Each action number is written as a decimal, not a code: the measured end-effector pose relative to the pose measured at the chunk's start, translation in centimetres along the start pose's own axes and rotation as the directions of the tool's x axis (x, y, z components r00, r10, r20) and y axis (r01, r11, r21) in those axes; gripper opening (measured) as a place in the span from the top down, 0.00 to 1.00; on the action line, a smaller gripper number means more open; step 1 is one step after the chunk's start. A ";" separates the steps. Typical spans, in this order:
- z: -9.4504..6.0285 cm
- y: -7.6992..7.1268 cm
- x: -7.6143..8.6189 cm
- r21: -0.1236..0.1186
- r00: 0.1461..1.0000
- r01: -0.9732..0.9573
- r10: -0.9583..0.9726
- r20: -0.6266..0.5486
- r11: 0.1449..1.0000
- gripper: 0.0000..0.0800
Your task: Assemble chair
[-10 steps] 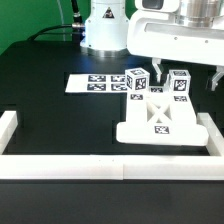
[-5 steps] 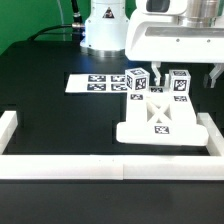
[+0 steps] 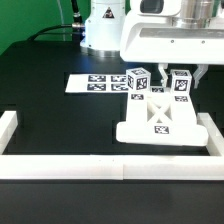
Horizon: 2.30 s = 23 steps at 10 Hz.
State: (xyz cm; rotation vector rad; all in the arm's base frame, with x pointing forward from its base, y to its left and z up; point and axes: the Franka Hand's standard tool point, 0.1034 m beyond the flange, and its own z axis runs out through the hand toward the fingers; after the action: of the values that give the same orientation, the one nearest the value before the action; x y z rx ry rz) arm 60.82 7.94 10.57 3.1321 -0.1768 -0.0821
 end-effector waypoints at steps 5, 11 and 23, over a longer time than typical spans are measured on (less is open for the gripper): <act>0.0 0.0 0.0 0.002 0.981 -0.193 0.193 0.000 0.981 0.66; 0.0 -0.1 0.0 0.002 0.834 -0.552 0.552 0.001 0.834 0.66; 0.0 -0.4 -0.1 0.002 0.629 -0.777 0.777 0.008 0.629 0.23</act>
Offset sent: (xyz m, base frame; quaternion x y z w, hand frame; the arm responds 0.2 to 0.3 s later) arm 0.0000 0.0000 0.0000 0.0000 0.0000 0.1938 0.9810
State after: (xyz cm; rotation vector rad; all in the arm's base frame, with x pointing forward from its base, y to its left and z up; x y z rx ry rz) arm 60.73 8.39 10.58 2.7361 -1.5005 -0.0801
